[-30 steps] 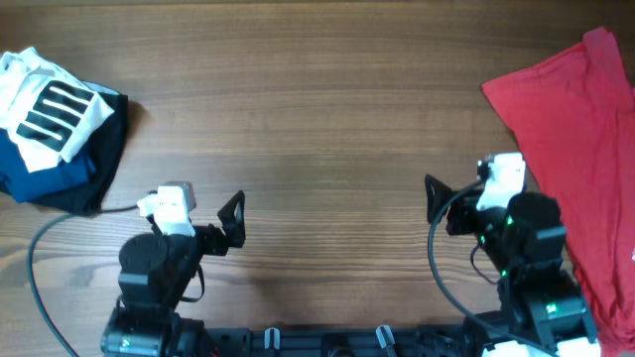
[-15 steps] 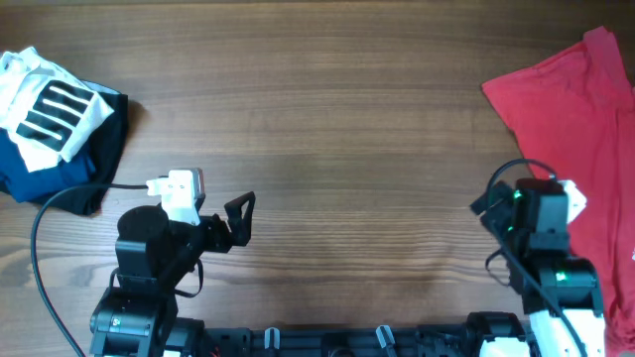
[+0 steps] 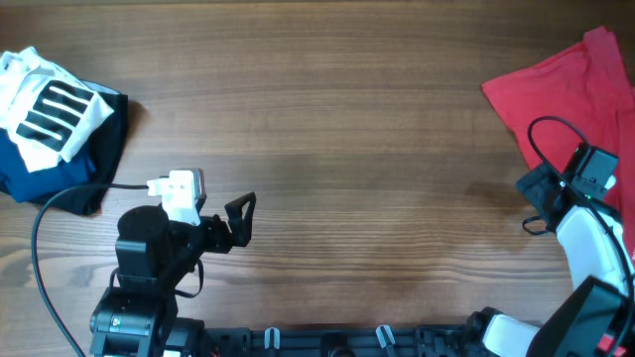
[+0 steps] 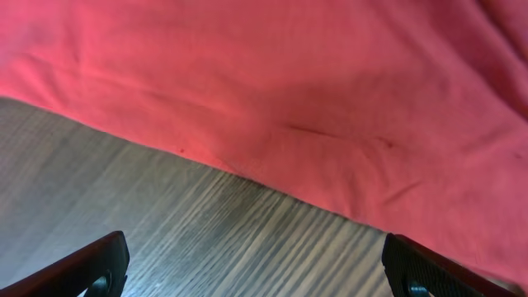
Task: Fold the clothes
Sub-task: 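Reach the right gripper to the red T-shirt and drag it toward center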
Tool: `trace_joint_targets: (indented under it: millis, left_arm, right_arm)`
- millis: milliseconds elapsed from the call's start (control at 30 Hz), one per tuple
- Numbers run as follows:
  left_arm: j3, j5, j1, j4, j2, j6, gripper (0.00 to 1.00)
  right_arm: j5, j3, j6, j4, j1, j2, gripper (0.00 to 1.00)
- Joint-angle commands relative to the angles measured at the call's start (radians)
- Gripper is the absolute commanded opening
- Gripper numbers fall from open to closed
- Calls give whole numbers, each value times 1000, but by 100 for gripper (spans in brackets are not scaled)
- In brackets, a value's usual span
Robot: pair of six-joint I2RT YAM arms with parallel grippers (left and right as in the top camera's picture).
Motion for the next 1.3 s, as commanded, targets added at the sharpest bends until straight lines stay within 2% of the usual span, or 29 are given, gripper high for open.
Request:
trace_joint_targets:
  millis: [0,300,333,367,400,433,467,667,700,800,967,1067,1133,1233,1267]
  left_arm:
    - [23,19,-1,3,-3,-6,100]
    - [23,19,-1,3,-3,-6,100]
    - [23,19,-1,3,-3,-6,100]
    - [23,19,-1,3,-3,-6,100]
    - [23,19,-1,3,-3,-6,100]
    - [23,19,-1,3,-3,-6,100]
    - [23,19,-1,3,-3,-6,100]
    - [23,18,-1,5,-3,-6,100]
    - [23,18,-1,10,-3,-6,100]
    - [23,18,-1,28,-3,-5,100]
    - [23,18,-1,42,-3,-5,100]
    - [23,19,-1,41,-3,-6,100]
    - [23,19,-1,40,-3,-6,100]
    - [22,19,-1,39,-3,-6,100]
    - [22,19,-1,39,-3,-6,100]
  right_arm:
    - [-16,7,-117,77,-3,91,99]
    - [-40,6,-195,237,-3,253,99]
    - [-40,7,-194,244,-3,271,91]
    - [-40,6,-194,250,-3,291,75]
    - [-40,6,-191,253,-3,299,55]
    - [-40,6,-171,255,-3,303,24]
    - [-44,6,-147,256,-3,304,6]
    - [-291,16,-146,284,8,293,5]
    - [-383,22,-145,282,31,282,4]
    - [-490,22,-143,268,137,248,4]
    - [-492,31,-105,279,456,208,4]
    - [-480,89,31,345,632,184,5]
    - [-457,156,116,385,688,168,9]
    - [-446,298,158,407,705,130,14]
    - [-416,336,158,393,702,116,22]
